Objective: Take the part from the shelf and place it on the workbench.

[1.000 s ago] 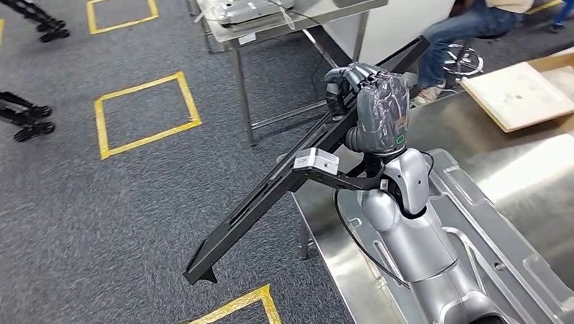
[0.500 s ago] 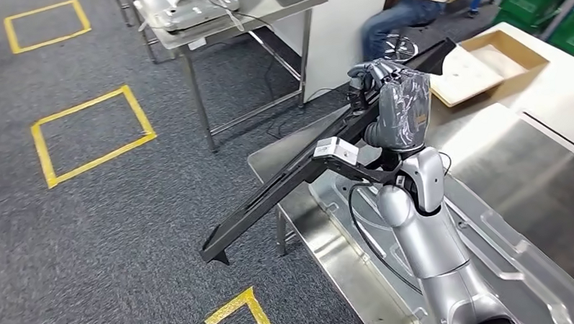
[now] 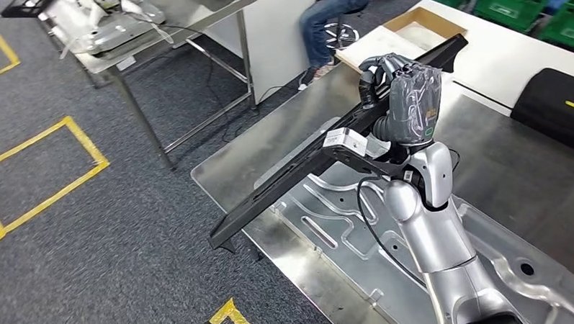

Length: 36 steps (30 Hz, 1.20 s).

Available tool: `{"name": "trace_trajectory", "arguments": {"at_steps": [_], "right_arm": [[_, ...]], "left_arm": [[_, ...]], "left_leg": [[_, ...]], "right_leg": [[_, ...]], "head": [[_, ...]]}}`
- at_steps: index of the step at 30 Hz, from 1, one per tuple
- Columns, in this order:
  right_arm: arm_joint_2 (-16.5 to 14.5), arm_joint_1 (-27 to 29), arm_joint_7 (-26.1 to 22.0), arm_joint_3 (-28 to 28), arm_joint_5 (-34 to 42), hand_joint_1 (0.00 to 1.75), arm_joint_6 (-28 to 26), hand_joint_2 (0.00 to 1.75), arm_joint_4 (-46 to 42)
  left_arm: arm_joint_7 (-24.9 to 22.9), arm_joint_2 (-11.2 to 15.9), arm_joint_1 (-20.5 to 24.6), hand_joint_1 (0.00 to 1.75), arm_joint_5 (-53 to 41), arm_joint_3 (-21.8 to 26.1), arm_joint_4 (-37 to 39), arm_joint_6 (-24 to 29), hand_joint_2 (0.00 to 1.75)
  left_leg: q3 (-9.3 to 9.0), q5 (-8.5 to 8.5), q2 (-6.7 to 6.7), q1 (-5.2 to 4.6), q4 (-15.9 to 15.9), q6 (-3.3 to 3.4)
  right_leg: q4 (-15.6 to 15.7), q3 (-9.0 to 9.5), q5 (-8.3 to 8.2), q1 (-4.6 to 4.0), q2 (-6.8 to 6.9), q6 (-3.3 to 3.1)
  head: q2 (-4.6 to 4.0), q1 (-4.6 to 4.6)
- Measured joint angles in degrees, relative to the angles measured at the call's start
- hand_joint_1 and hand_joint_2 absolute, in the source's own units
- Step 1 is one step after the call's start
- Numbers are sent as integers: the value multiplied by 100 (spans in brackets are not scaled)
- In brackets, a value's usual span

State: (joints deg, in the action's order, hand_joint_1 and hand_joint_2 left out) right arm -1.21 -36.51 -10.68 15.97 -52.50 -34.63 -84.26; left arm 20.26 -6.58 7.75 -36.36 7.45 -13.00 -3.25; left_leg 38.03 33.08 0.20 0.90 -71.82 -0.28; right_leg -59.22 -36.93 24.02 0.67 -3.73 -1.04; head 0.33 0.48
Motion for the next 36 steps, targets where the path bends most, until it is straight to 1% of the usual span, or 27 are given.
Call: {"name": "trace_trajectory", "arguments": {"at_steps": [1, 2, 4, 5, 6, 7, 8, 9, 11, 12, 13, 14, 15, 16, 18, 20, 22, 24, 26, 27, 28, 29, 30, 31, 33, 35, 36], "right_arm": [[1, 0, 1, -1, 1, 175, 0, 175, 2], [1, -4, 2, -2, 2, 175, 0, 175, 3], [1, -11, 3, -4, 5, 175, 1, 175, 6], [4, -12, 3, -7, 7, 175, 1, 175, 8], [11, -10, 3, -14, 8, 175, 1, 175, 8], [22, -4, 3, -26, 9, 175, 0, 175, 8], [35, -6, 3, -41, 9, 175, -1, 175, 7], [45, -14, 3, -53, 9, 175, -1, 175, 6], [54, -31, 3, -64, 10, 175, -2, 175, 7], [54, -28, 3, -64, 11, 175, -1, 175, 9], [54, -17, 3, -64, 11, 175, -1, 175, 11], [56, -7, 3, -64, 10, 175, 0, 175, 13], [61, -3, 3, -65, 10, 175, 1, 175, 15], [65, -4, 3, -66, 10, 175, 1, 175, 15], [70, -21, 3, -67, 10, 175, 1, 175, 13], [72, -37, 3, -67, 9, 175, -1, 175, 12], [84, -36, 4, -68, 9, 175, -2, 175, 10], [93, -48, 5, -69, 9, 175, -2, 175, 6], [90, -62, 13, -69, 11, 175, -1, 175, 7], [89, -60, 22, -70, 15, 175, -1, 175, 15], [88, -48, 32, -75, 20, 175, -1, 175, 26], [90, -36, 44, -84, 27, 175, -2, 175, 40], [92, -26, 54, -96, 36, 175, -2, 175, 54], [93, -18, 62, -112, 47, 175, -2, 175, 67], [96, -16, 77, -144, 70, 175, -2, 175, 90], [98, -9, 88, -174, 81, 175, -3, 175, 119], [102, 1, 91, -192, 79, 175, -3, 175, 137]], "left_arm": [[0, 0, 2, 0, -6, 0, 0, -2, 175], [0, 1, 4, 0, -9, 0, 0, -3, 175], [1, 2, 7, 0, -11, 1, 0, -6, 175], [1, 3, 8, 0, -12, 1, 0, -8, 175], [1, 3, 14, 0, -12, 2, 0, -9, 175], [0, 1, 24, 0, -12, 2, 0, -10, 175], [2, -2, 35, 0, -12, 2, 0, -11, 175], [4, -6, 45, 0, -11, 2, 0, -11, 175], [9, -8, 45, 0, -10, 2, 0, -11, 175], [9, -5, 38, 0, -10, 2, 0, -11, 175], [9, -2, 31, 0, -10, 2, 0, -11, 175], [9, 2, 29, 0, -11, 2, 0, -11, 175], [9, 2, 32, 0, -11, 2, 0, -11, 175], [9, 2, 37, 0, -11, 2, 0, -11, 175], [9, 1, 43, 0, -11, 2, 0, -11, 175], [10, -2, 49, 0, -11, 2, 0, -11, 175], [12, -4, 62, 0, -11, 2, 0, -11, 175], [15, -5, 67, 0, -12, 2, 0, -13, 175], [25, -4, 50, 0, -16, 2, 0, -21, 175], [40, -4, 37, 0, -16, 3, 0, -35, 175], [63, -3, 21, 0, -16, 5, 0, -52, 175], [93, -2, 7, 0, -13, 9, 0, -68, 175], [122, 0, -1, 0, -10, 14, 0, -83, 175], [149, 4, -6, 0, -8, 20, 0, -90, 175], [192, 18, -13, 0, -2, 29, 0, -112, 175], [232, 29, -18, 0, 10, 37, 0, -131, 175], [257, 34, -20, 0, 16, 41, 0, -136, 175]], "left_leg": [[-131, -234, -81, 13, 343, 9], [-264, -410, -224, 29, 687, 17], [-438, -547, -453, 48, 1121, 32], [-456, -525, -477, 41, 1165, 41], [-470, -532, -418, 35, 1193, 63], [-477, -556, -345, 35, 1212, 98], [-491, -580, -272, 39, 1242, 139], [-505, -602, -195, 45, 1277, 182], [-518, -611, -38, 30, 1304, 241], [-517, -604, 49, 19, 1303, 259], [-519, -597, 136, 10, 1303, 268], [-521, -590, 220, 5, 1302, 272], [-528, -582, 293, 2, 1301, 269], [-543, -571, 364, -1, 1301, 257], [-573, -539, 491, -24, 1299, 212], [-596, -512, 603, -52, 1302, 153], [-620, -481, 676, -54, 1309, 90], [-575, -330, 471, -30, 1141, 39], [-326, -8, 158, -10, 569, 20], [-145, 145, 85, -10, 201, 16], [5, 216, 51, -9, -80, 10], [86, 181, 34, -8, -195, 6], [72, 39, 19, -3, -104, 5], [-33, -182, -25, 8, 180, 6], [-303, -514, -247, 40, 850, 15], [-434, -566, -406, 47, 1147, 39], [-451, -556, -396, 31, 1176, 62]], "right_leg": [[-18, -2, 5, 5, -84, 8], [-44, -15, 10, 2, -163, 25], [-88, -71, 3, 10, -312, 84], [-90, -101, -16, 17, -383, 125], [-80, -124, -40, 30, -457, 168], [-78, -139, -47, 39, -465, 202], [-125, -170, -12, 29, -361, 230], [-269, -241, 81, 19, -196, 252], [-858, -516, 399, 9, 187, 287], [-1197, -676, 542, 21, 271, 305], [-1430, -781, 607, 36, 316, 319], [-1489, -797, 580, 48, 344, 327], [-1330, -699, 459, 56, 369, 325], [-992, -500, 283, 55, 427, 310], [-298, -113, 68, -6, 656, 254], [-33, 8, 51, -75, 753, 195], [-1, 4, 30, -72, 622, 136], [59, 36, -2, -39, 496, 70], [90, 56, -20, -23, 367, 23], [86, 54, -22, -25, 296, 11], [78, 52, -21, -28, 214, 7], [66, 49, -20, -29, 127, 7], [50, 47, -17, -26, 37, 10], [30, 45, -12, -21, -53, 18], [-27, 20, 6, -12, -217, 53], [-62, -36, -1, 3, -367, 118], [-60, -62, -19, 14, -435, 159]], "head": [[0, 0], [0, 0], [0, 2], [0, 2], [0, 2], [0, 2], [0, 9], [0, 16], [0, 30], [0, 28], [0, 29], [0, 29], [0, 30], [0, 30], [0, 28], [0, 27], [0, 26], [0, 23], [0, 20], [0, 18], [0, 19], [0, 19], [0, 19], [0, 19], [0, 21], [0, 19], [0, 17]]}}
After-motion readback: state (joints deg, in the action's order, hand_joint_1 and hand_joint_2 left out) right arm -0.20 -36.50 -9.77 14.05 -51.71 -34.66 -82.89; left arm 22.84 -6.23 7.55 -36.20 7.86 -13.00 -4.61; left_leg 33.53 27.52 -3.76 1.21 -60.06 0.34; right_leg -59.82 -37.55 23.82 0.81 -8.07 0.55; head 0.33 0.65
